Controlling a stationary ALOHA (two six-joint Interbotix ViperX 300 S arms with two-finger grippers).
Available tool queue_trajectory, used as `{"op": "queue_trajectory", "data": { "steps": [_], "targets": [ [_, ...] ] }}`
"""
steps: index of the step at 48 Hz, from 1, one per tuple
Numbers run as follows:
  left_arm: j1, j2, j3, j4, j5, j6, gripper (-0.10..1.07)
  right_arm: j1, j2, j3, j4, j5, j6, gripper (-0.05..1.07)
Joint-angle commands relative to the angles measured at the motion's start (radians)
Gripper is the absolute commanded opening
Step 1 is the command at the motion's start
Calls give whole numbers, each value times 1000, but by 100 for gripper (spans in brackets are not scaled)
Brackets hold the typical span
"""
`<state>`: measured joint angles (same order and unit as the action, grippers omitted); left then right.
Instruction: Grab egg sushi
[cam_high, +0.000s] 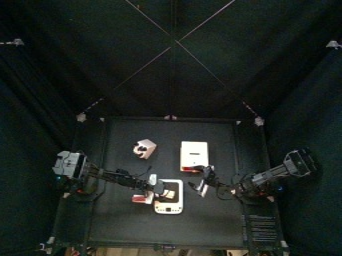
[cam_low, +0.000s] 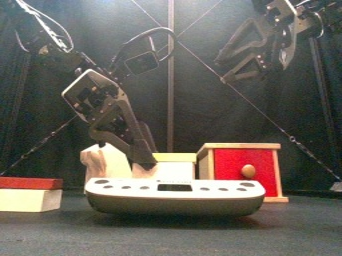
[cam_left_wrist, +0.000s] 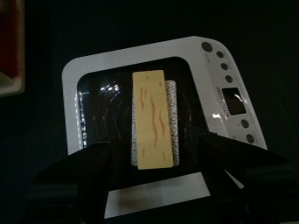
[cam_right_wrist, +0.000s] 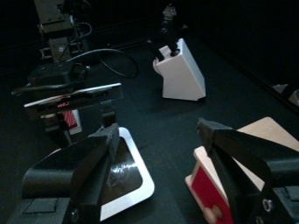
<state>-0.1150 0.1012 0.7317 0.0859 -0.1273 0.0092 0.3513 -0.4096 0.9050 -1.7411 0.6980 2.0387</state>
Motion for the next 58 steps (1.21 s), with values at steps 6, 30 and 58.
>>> {"op": "queue_trajectory", "data": {
  "steps": [6,30,58],
  "targets": [
    [2,-18,-21,2,-3,0,94,2,-18,-8,-3,2,0,101],
    [2,-2,-23,3,-3,2,94,-2,-18,-2,-3,2,0,101],
    [2,8,-20,3,11,2,94,-6,-18,0,12,2,2,101]
  ]
}}
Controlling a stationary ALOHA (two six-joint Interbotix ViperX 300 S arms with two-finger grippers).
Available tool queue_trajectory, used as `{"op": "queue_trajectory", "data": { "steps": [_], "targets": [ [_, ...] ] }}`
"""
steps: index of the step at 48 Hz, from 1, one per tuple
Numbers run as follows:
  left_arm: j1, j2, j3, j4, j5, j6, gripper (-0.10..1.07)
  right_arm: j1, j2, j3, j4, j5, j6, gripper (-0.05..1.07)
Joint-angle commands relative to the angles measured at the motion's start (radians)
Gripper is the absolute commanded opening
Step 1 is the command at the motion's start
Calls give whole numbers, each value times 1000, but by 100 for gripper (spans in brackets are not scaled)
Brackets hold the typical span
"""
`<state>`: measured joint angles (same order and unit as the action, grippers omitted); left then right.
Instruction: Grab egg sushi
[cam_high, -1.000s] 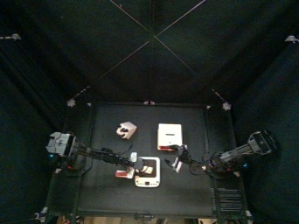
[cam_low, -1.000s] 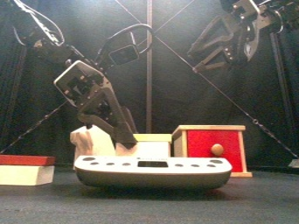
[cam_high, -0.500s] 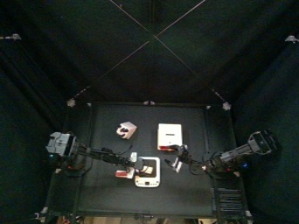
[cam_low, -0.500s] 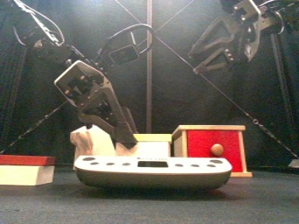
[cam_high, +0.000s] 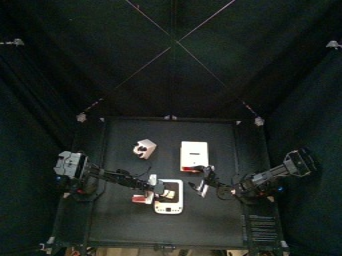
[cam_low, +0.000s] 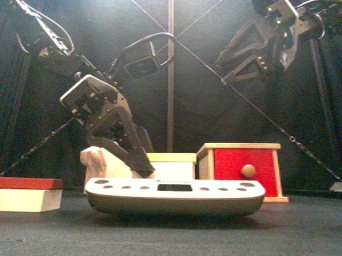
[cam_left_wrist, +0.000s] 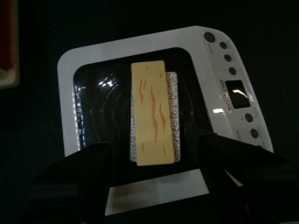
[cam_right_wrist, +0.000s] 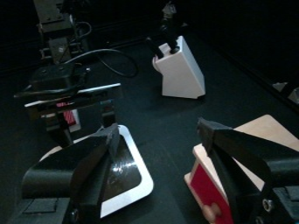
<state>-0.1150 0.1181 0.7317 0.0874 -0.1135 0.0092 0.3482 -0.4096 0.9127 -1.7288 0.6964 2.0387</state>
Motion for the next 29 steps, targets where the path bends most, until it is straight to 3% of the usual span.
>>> {"op": "queue_trajectory", "data": {
  "steps": [1,29],
  "targets": [
    [2,-9,-20,3,-3,2,94,-3,-18,-8,0,3,2,101],
    [2,-2,-21,6,-3,2,92,-5,-18,-5,-2,3,2,101]
  ]
}}
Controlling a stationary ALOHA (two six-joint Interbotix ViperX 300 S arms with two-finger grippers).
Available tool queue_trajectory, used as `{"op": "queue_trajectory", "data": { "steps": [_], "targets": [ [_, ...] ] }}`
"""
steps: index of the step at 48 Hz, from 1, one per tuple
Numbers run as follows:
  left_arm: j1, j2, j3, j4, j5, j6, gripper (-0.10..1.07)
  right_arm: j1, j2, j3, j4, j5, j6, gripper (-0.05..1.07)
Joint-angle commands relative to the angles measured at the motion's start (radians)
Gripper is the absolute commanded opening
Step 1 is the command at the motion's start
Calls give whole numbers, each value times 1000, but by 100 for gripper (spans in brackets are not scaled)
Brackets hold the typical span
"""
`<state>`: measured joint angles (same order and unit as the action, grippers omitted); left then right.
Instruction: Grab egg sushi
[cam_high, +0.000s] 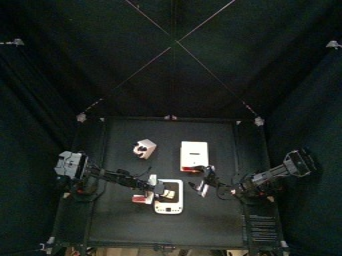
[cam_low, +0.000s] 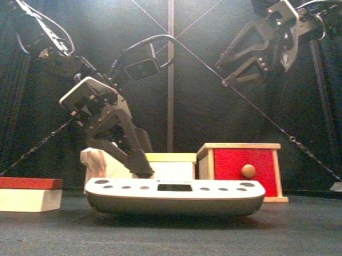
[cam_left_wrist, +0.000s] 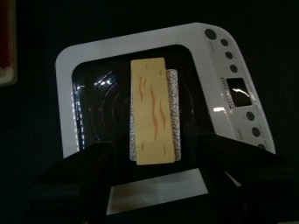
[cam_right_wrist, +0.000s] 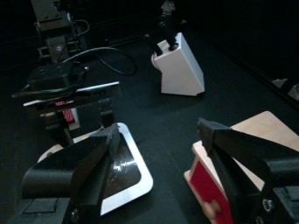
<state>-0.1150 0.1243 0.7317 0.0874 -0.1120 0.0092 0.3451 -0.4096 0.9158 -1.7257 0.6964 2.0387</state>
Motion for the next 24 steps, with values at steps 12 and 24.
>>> {"op": "queue_trajectory", "data": {
  "steps": [12,24],
  "targets": [
    [2,-8,-20,18,-5,2,92,-2,-18,-8,-5,3,2,101],
    [2,-8,-18,21,-5,2,92,0,-18,-8,-3,3,2,101]
  ]
}}
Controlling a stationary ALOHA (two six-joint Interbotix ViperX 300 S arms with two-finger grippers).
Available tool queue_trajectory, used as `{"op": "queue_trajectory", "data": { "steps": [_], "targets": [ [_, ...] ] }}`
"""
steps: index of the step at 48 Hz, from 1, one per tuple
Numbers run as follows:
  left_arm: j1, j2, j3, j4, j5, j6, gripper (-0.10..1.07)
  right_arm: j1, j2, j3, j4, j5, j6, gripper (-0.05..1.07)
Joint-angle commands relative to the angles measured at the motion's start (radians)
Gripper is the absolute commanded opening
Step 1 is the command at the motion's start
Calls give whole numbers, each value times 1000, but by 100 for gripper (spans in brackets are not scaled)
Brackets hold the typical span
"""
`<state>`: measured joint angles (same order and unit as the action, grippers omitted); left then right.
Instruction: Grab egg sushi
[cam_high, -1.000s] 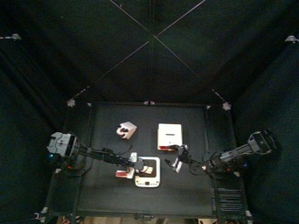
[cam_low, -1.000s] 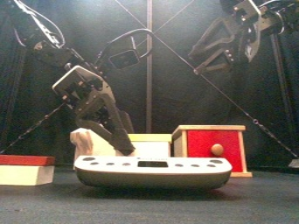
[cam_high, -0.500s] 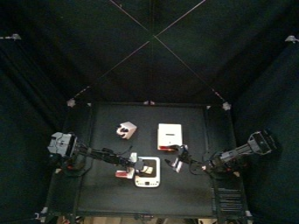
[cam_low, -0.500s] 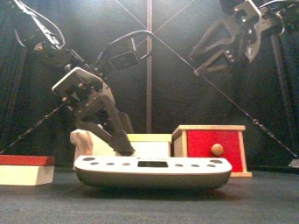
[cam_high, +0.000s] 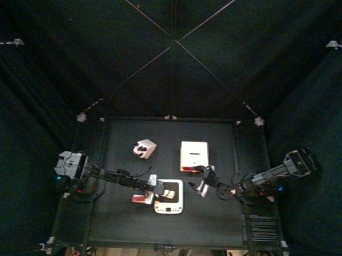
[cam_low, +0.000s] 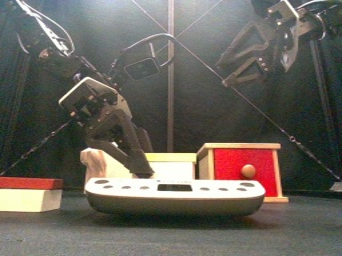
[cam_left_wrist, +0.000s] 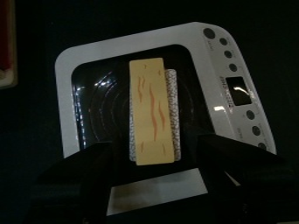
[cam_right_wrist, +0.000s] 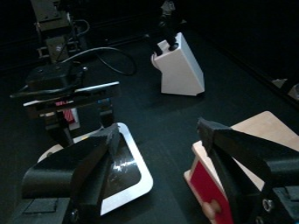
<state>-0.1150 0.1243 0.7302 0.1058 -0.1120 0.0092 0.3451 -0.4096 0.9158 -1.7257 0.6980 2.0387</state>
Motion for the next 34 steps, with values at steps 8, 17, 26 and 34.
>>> {"op": "queue_trajectory", "data": {
  "steps": [8,17,26,34],
  "targets": [
    [2,-6,-17,5,-5,2,87,-2,-18,-8,-3,2,2,101],
    [2,-8,-18,3,-3,0,75,-2,-20,-8,-3,2,2,101],
    [2,-23,-23,3,0,0,67,-2,-20,-8,-3,2,2,101],
    [2,-51,-18,3,0,0,65,0,-18,-8,-3,2,2,101]
  ]
}}
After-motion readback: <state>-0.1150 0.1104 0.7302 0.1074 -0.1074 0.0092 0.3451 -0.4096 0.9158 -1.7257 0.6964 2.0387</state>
